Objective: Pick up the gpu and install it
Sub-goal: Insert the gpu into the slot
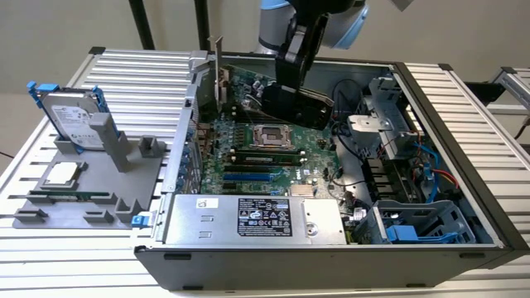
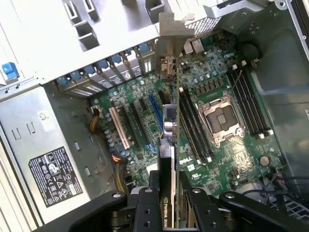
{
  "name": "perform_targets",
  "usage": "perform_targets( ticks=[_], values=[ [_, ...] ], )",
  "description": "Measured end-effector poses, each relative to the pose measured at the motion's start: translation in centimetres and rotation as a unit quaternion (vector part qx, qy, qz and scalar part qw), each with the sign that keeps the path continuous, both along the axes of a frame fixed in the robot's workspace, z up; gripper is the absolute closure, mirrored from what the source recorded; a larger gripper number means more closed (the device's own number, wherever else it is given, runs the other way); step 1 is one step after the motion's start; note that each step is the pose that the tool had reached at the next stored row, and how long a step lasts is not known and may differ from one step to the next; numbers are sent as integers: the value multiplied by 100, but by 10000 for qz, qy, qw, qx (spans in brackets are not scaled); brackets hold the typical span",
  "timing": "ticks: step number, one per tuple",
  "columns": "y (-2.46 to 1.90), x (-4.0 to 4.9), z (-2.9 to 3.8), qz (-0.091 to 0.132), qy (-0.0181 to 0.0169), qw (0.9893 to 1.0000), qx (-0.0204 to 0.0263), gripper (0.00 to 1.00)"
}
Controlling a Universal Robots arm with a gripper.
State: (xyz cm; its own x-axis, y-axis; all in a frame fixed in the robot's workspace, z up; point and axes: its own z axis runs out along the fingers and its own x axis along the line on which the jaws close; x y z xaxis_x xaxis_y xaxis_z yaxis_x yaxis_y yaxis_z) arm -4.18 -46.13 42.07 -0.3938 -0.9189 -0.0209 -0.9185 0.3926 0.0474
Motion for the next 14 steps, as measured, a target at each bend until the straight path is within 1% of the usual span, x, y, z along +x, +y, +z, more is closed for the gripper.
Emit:
perform_targets(
  ticks=[4,7,10,14],
  values=[
    [0,0,0,225,0,9997,0,100],
    [0,0,1,398,0,9992,0,100],
    [0,0,1,564,0,9984,0,100],
    [0,0,1,788,0,9969,0,100]
  ],
)
